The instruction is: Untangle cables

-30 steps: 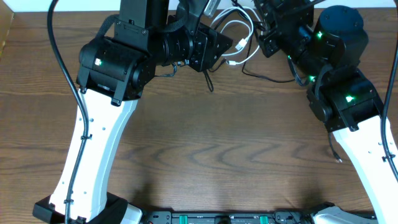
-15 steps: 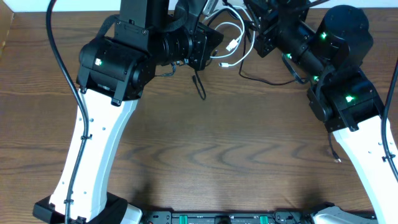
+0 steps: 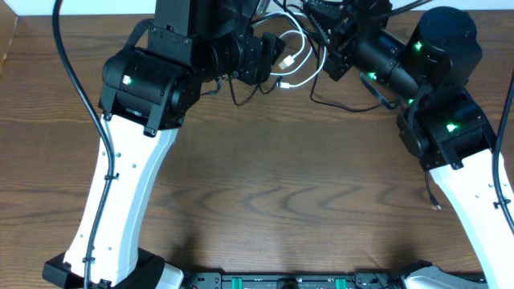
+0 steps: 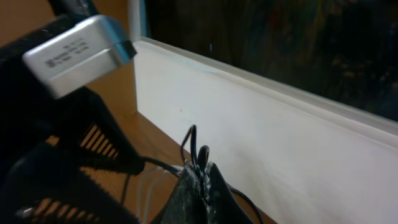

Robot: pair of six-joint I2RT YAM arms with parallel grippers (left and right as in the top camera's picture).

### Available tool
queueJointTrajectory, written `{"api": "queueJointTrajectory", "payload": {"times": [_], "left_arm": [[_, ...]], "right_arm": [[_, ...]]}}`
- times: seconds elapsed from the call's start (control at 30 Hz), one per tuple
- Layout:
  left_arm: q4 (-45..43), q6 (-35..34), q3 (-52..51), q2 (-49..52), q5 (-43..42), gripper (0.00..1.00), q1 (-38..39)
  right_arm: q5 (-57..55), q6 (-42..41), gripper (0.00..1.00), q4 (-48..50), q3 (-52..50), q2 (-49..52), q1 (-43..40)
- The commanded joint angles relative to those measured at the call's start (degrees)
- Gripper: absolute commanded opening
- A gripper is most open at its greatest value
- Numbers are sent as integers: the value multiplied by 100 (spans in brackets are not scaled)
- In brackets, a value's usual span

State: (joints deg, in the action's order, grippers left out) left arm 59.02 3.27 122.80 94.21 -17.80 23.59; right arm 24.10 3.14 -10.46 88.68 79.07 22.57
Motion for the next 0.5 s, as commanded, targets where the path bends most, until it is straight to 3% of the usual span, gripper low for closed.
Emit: {"api": "queueJointTrajectory", "payload": {"times": [0.0,0.27,0.47], "left_arm": [[-11,361,118,-68,579,62,0],[-216,791,118,-68,1467,62,-4],[-136,916,118,-66,1377,62,2]], "right_arm": [[271,-98,1,31,50,-144,2],[352,-96,1,-118,50,-155,2],[420,-98,1,-201,50,-155,4]]}}
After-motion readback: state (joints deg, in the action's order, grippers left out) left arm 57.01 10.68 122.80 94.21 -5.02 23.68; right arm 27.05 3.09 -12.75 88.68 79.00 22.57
